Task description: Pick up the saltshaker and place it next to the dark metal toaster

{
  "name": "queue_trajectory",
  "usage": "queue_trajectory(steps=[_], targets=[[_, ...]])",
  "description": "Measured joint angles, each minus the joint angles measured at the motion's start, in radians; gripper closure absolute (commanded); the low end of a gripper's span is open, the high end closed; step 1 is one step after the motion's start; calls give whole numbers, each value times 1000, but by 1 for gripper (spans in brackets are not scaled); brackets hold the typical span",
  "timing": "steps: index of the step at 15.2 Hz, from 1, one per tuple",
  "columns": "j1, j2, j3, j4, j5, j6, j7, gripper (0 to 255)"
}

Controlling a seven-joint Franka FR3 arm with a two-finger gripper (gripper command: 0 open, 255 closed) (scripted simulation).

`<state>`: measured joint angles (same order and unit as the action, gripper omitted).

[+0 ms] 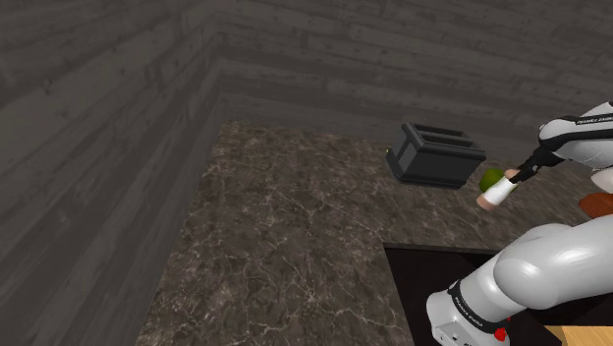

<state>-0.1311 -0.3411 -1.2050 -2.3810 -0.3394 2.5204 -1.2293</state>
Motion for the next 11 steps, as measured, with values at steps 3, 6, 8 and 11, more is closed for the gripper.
queue_trajectory(steps=[3,6,8,11], targets=[[0,0,0,0,0,0,0,0],[-56,-43,64,5,-31,-48,23,0],[-106,-90,126,25,-55,-115,39,0],[-134,-117,160,26,-71,-145,52,0]])
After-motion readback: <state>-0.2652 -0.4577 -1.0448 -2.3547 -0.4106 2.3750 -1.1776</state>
